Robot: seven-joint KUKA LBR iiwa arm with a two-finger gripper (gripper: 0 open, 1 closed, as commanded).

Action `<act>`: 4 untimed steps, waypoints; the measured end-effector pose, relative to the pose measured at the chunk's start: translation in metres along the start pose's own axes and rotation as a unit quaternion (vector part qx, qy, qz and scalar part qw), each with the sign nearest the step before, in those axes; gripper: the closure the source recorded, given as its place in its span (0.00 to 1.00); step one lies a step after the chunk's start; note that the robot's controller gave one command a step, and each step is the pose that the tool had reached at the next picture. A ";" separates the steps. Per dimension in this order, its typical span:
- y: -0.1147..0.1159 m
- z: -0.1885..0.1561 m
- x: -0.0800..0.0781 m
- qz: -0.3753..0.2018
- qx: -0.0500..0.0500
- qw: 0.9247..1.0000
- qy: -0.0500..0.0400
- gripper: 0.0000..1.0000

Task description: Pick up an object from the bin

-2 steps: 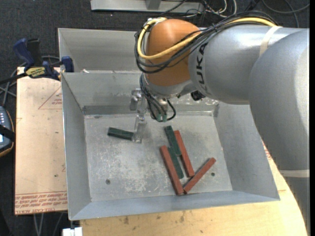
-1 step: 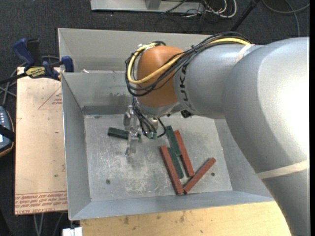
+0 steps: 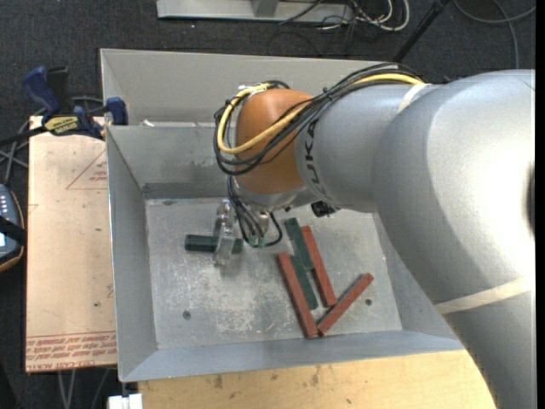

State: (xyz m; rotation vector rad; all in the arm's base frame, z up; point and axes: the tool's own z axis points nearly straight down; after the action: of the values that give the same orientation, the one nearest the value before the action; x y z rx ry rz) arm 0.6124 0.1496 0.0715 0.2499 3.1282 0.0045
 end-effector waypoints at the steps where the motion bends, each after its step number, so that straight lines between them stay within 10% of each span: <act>1: 0.000 0.000 0.000 0.000 0.000 1.000 0.000 1.00; 4: -0.001 -0.023 0.003 0.000 0.002 1.000 0.005 1.00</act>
Offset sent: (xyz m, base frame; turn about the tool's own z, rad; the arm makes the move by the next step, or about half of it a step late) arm 0.0000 0.0000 0.0090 0.0000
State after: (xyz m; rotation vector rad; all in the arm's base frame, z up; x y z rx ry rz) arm 0.6095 0.1491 0.0946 0.2511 3.1389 -0.0016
